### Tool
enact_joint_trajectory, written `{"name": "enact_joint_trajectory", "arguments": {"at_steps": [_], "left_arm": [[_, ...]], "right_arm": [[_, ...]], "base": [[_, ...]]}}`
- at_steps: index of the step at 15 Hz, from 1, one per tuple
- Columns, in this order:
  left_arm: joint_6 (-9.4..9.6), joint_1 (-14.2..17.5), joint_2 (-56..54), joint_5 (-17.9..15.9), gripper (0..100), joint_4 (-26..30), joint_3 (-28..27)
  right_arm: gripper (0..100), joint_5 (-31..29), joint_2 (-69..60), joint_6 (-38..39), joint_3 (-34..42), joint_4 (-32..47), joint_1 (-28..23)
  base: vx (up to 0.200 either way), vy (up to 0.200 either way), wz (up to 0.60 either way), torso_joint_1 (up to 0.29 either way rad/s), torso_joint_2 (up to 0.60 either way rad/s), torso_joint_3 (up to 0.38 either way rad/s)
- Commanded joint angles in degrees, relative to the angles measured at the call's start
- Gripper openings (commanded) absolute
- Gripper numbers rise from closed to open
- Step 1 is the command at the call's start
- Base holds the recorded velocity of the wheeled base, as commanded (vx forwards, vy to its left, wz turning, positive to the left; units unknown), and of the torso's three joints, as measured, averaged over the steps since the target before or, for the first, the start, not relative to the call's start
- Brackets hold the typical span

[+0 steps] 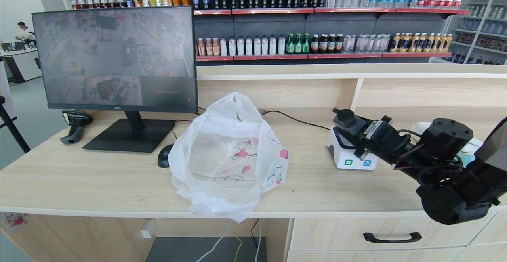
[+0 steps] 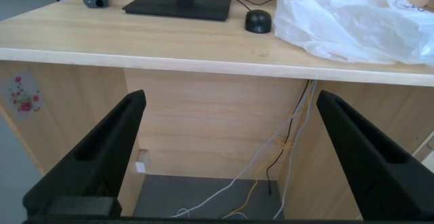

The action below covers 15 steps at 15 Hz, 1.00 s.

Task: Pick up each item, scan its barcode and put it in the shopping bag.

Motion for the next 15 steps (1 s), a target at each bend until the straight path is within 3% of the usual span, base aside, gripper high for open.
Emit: {"name": "enact_joint_trajectory", "arguments": {"at_steps": [1,15], "left_arm": [[-0.02,-0.01,-0.02,-0.01,100,-0.02,0.00],[-0.02,0.07,-0.02,-0.01,100,0.07,0.00]], "right_arm": [[0,0.01,-0.03,-0.07,0.13,-0.08,-0.28],[0,-0.16,-3.63,1.69,-0.13,-0.08,0.51]], "base": [[0.000,0.000,0.00,0.000,0.00,0.000],[0.000,0.000,0.00,0.000,0.00,0.000]]}}
